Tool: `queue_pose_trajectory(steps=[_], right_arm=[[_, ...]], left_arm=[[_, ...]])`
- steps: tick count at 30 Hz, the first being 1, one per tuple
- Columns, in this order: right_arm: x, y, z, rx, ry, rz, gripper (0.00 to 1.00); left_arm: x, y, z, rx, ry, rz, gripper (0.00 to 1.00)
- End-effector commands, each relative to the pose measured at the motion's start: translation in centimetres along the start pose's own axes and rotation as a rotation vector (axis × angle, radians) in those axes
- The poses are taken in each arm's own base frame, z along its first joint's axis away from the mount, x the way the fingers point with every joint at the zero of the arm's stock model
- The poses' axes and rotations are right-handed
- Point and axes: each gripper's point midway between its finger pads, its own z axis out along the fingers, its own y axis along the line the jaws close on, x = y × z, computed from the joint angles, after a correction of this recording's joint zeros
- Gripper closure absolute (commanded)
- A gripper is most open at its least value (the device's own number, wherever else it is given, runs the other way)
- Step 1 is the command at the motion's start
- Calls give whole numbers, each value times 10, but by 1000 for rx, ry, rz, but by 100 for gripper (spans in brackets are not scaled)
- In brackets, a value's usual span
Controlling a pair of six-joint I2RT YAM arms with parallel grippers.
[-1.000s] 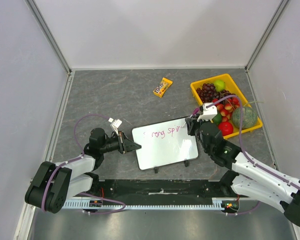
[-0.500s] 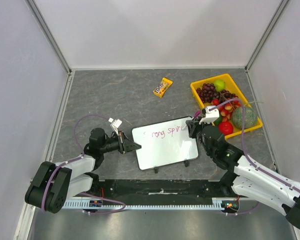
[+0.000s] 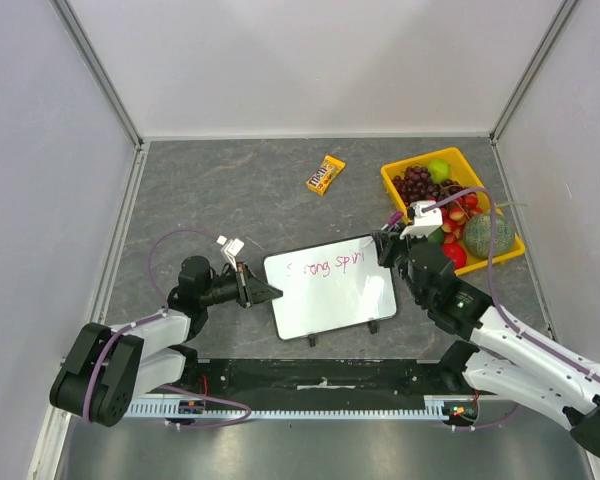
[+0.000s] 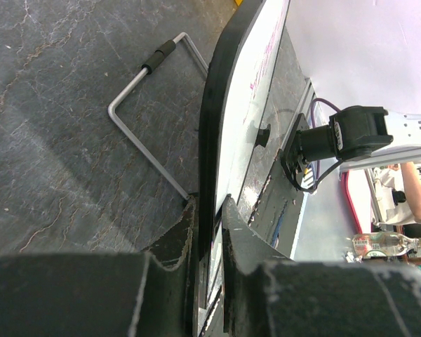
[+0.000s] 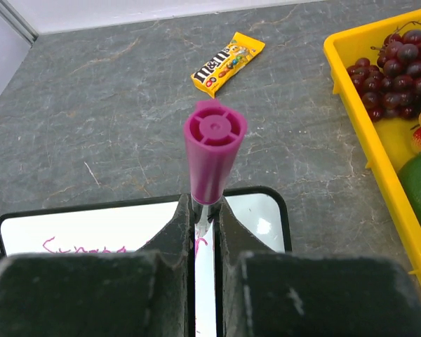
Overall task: Write a sentence on the whiteboard
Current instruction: Write on the whiteboard marker without the cap.
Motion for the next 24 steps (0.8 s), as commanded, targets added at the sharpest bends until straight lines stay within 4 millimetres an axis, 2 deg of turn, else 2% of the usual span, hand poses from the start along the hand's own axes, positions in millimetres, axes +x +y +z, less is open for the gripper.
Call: queue_pose_trajectory(steps=[1, 9, 17, 24], right_arm=[[-25, 4, 6, 22, -51, -13, 100], [-15, 2, 14, 47, -35, -35, 100], [2, -10, 21, 92, -11, -46, 100], [7, -10, 24, 91, 2, -50, 100]], left_arm=[[6, 19, -1, -85, 4, -16, 98], [6, 20, -1, -86, 2, -16, 98], [6, 19, -1, -84, 3, -15, 98], [6, 19, -1, -84, 2, -14, 98]])
